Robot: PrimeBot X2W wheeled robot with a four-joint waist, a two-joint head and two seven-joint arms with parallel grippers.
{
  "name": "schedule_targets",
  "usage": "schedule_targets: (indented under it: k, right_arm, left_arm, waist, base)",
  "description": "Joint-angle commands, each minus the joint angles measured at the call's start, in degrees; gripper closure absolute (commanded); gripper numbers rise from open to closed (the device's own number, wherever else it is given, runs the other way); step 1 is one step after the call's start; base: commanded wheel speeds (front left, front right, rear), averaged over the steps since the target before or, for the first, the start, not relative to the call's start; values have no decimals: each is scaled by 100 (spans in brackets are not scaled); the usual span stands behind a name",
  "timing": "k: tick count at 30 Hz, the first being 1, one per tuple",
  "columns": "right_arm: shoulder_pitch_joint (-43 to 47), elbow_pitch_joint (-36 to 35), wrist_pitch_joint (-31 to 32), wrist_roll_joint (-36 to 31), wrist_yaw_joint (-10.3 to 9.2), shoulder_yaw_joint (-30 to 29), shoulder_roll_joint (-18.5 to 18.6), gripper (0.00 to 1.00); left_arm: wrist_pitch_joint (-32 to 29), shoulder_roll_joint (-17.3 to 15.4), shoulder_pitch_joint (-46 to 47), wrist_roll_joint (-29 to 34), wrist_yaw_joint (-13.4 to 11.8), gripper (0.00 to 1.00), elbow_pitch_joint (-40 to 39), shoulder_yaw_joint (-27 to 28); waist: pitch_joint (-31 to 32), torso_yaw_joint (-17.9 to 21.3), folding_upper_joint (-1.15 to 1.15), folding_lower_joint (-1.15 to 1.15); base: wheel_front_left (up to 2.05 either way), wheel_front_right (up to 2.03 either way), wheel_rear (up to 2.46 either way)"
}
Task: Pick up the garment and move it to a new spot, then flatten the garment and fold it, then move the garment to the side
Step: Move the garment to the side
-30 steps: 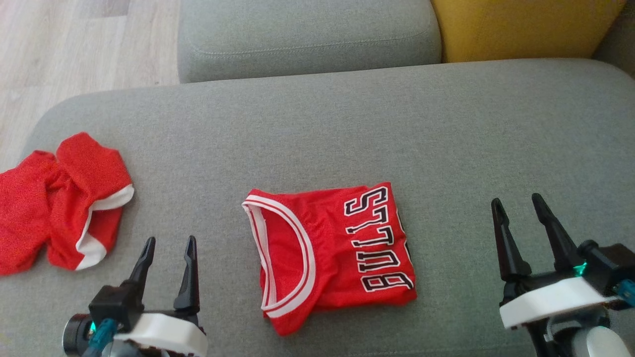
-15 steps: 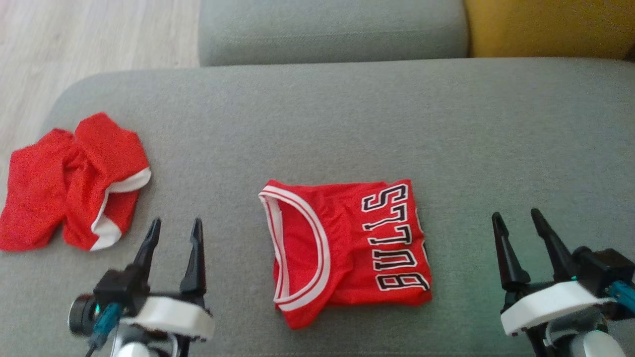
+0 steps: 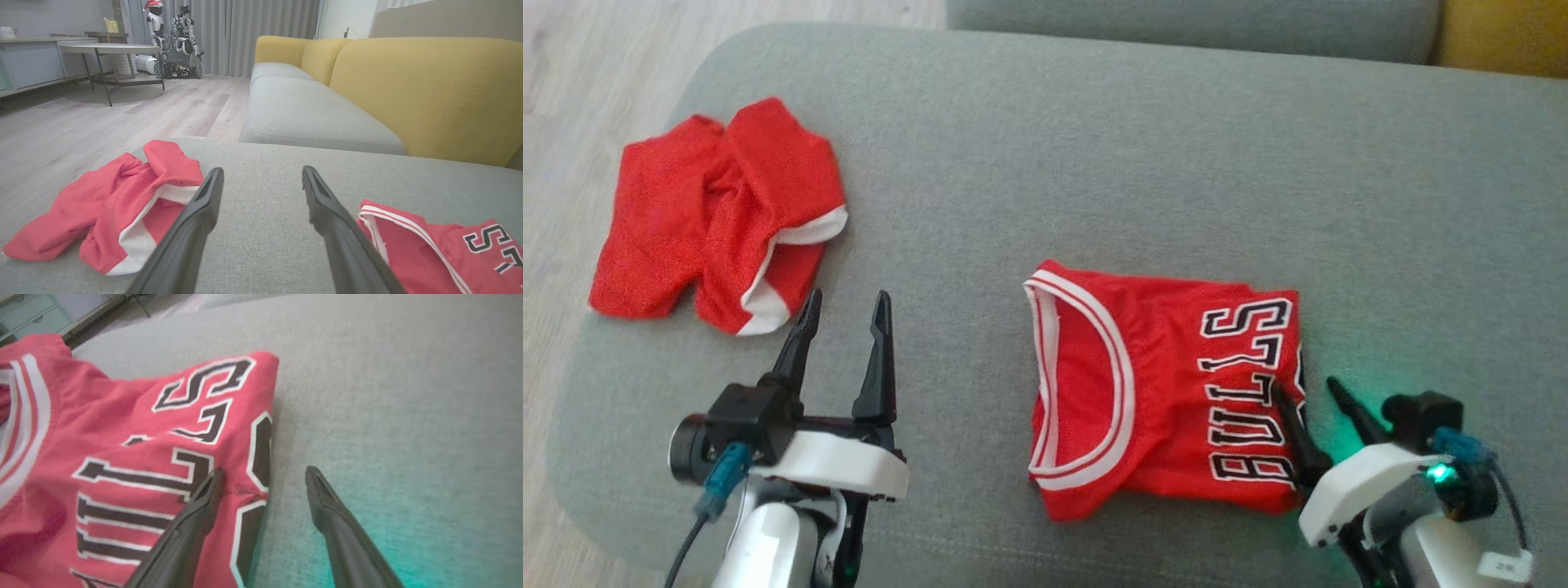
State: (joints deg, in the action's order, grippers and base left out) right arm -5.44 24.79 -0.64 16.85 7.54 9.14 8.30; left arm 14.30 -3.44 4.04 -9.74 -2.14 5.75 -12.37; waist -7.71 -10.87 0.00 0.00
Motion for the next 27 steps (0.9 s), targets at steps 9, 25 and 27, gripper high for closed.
schedule_targets:
  k: [9, 25, 27]
  right_arm:
    - [-565, 659, 202, 324, -5, 451, 100, 100]
    - [-1014, 442, -231, 315, -5, 1019, 170, 100]
    - [-1069, 429, -261, 337, -5, 1048, 212, 100]
  left_arm:
    - [69, 22, 306, 81, -60, 0, -334, 223]
    - [70, -29, 353, 310, 71, 0, -454, 332]
    - [70, -52, 378, 341, 89, 0, -465, 330]
  waist:
    - [-211, -20, 0, 0]
    - [-341, 1671, 0, 0]
    - [-382, 1949, 0, 0]
  base:
    - [0, 0, 0]
    - [0, 0, 0]
    - [0, 0, 0]
